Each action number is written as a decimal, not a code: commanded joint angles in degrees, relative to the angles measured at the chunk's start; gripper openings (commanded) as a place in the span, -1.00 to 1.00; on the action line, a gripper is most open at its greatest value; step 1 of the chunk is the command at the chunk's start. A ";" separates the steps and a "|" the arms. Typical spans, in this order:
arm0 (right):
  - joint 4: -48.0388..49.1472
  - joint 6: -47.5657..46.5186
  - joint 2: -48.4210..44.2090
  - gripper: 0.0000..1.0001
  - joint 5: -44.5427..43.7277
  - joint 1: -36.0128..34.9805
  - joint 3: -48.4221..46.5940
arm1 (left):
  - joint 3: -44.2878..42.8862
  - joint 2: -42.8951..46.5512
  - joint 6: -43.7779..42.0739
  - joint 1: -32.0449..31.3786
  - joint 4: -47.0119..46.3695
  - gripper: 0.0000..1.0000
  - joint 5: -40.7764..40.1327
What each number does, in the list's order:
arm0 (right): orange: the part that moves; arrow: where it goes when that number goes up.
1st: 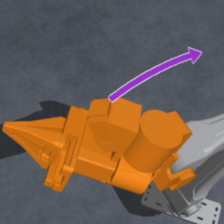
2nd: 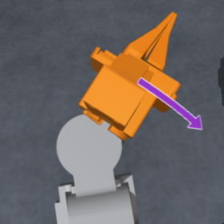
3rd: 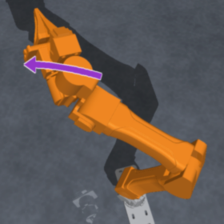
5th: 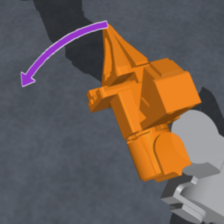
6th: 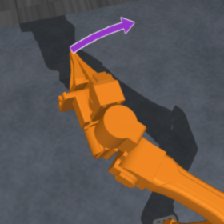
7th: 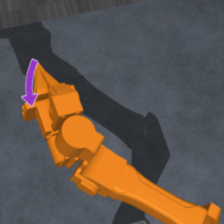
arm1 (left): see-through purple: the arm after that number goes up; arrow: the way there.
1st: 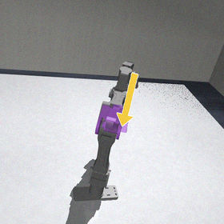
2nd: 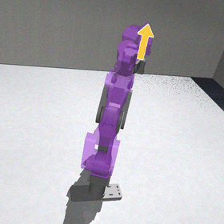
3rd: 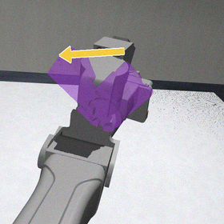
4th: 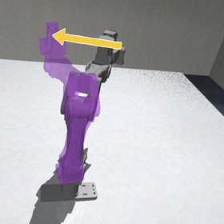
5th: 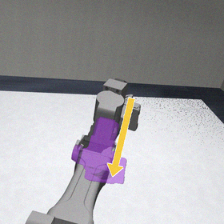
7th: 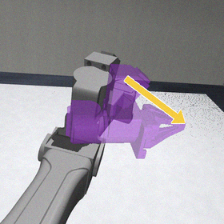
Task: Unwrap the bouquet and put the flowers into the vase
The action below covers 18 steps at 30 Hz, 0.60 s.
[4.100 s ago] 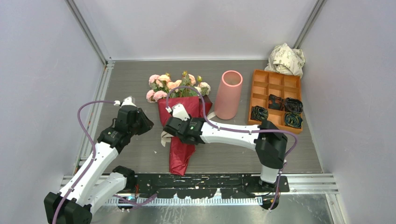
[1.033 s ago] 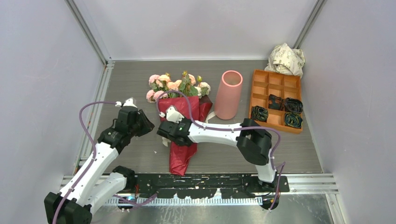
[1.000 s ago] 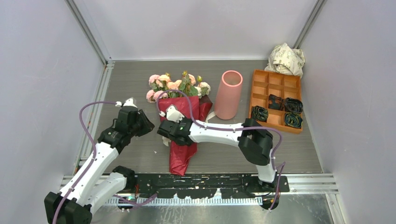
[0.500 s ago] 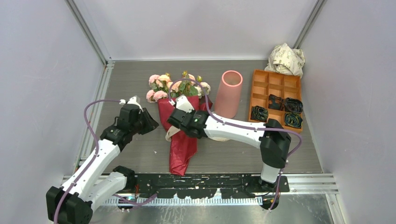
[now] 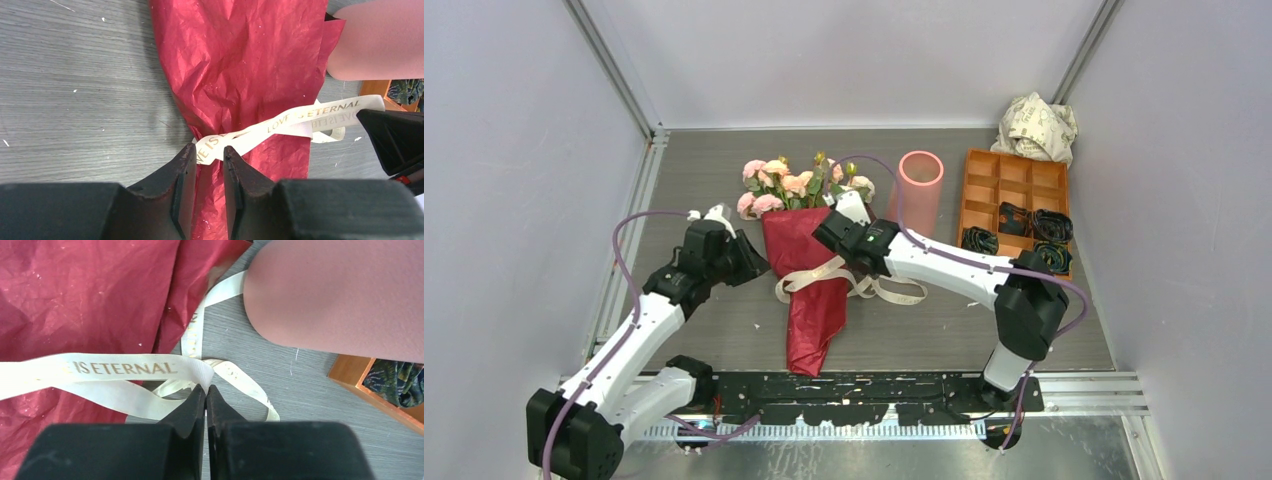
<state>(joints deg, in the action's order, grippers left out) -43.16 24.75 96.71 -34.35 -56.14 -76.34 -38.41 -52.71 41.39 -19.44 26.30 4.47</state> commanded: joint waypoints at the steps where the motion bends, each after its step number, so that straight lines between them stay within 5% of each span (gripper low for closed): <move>1: 1.84 2.66 -6.15 -0.90 -0.83 3.12 1.76 | -1.77 -0.65 -1.52 0.10 -4.31 -0.43 2.49; 10: -8.00 18.21 -21.93 -0.99 -19.27 6.59 8.15 | -8.24 -8.63 -5.40 -1.31 -6.50 -0.40 10.70; 18: -22.70 35.68 -33.96 -0.96 -25.87 6.70 13.25 | -23.55 -24.96 -13.99 -13.64 0.84 -0.34 5.42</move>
<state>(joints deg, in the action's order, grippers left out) -56.01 47.18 66.24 -53.30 -49.39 -64.95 -54.52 -71.24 33.71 -28.05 25.10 11.11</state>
